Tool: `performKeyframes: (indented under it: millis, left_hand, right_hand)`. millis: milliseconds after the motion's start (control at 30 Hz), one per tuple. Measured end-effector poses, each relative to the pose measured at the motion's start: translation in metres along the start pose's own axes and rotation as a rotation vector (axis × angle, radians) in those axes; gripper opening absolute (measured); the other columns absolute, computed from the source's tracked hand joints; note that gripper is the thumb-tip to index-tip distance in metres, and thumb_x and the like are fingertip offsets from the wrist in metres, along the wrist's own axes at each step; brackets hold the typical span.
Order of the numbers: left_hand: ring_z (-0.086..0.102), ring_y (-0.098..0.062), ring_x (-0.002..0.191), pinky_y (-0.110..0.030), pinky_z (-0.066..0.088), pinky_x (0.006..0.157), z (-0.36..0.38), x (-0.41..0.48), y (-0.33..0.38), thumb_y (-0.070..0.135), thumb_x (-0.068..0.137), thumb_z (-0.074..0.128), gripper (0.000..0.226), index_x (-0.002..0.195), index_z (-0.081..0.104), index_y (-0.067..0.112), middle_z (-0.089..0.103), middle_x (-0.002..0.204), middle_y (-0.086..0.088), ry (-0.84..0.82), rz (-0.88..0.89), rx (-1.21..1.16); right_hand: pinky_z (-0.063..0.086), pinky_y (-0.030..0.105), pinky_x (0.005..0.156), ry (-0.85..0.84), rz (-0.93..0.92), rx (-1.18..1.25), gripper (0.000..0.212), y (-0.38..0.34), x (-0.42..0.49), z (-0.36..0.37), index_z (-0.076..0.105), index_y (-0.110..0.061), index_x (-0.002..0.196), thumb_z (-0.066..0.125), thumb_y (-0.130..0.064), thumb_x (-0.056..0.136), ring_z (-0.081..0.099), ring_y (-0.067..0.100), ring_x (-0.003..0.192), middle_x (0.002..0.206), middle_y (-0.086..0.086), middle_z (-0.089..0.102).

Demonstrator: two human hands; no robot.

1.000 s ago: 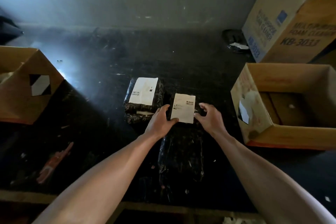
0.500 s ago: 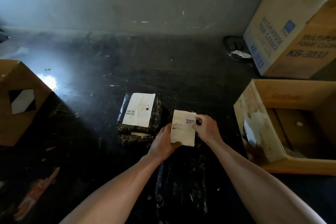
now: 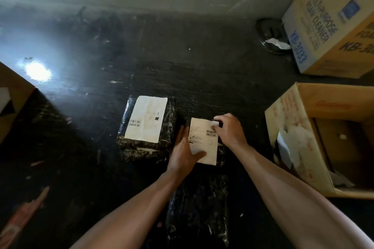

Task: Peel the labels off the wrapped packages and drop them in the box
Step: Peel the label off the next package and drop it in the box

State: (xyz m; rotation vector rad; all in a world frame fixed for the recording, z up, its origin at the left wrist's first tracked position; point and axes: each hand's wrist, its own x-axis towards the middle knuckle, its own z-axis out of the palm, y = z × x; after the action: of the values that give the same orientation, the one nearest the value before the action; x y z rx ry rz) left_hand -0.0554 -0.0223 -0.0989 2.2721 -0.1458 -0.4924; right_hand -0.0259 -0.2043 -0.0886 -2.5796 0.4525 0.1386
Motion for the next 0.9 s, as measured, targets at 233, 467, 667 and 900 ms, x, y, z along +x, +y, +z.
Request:
performKeyframes:
  millis: [233,467,667,900]
  left_hand:
    - [0.0,0.01,0.137,-0.029,0.032,0.109,-0.004,0.005,-0.007,0.035,0.069,0.087,0.115,0.156,0.015,0.019,0.018,0.163,0.005,-0.061,0.056,0.062]
    - [0.013,-0.009,0.147,-0.032,0.035,0.108,-0.001,0.0,-0.006,0.037,0.069,0.086,0.121,0.158,0.005,0.017,0.001,0.165,0.004,-0.06,0.045,0.084]
    - [0.041,-0.019,0.137,-0.036,0.045,0.099,-0.001,0.0,0.0,0.035,0.066,0.088,0.12,0.156,0.011,0.02,0.008,0.165,0.004,-0.034,0.015,0.075]
    - [0.023,-0.012,0.145,-0.031,0.035,0.107,0.003,-0.001,0.004,0.033,0.068,0.088,0.12,0.157,0.01,0.017,0.004,0.166,0.003,-0.013,0.017,0.045]
  right_hand:
    - [0.039,0.025,0.091,-0.059,-0.102,-0.016,0.023,-0.003,0.014,-0.003,0.075,-0.018,0.116,0.067,-0.022,0.095,0.055,0.017,0.115,0.118,0.001,0.064]
    - [0.044,0.023,0.082,-0.123,-0.086,0.006,0.015,-0.009,0.018,-0.009,0.076,-0.016,0.106,0.07,-0.017,0.093,0.061,0.009,0.103,0.107,-0.004,0.068]
    - [0.049,0.024,0.08,-0.188,-0.041,0.0,0.011,-0.013,0.029,-0.012,0.075,-0.016,0.102,0.071,-0.016,0.092,0.067,0.011,0.1,0.106,-0.001,0.072]
    - [0.05,0.024,0.065,-0.214,-0.005,-0.056,0.009,-0.014,0.036,-0.012,0.071,-0.014,0.095,0.064,-0.018,0.097,0.066,0.01,0.086,0.095,0.001,0.07]
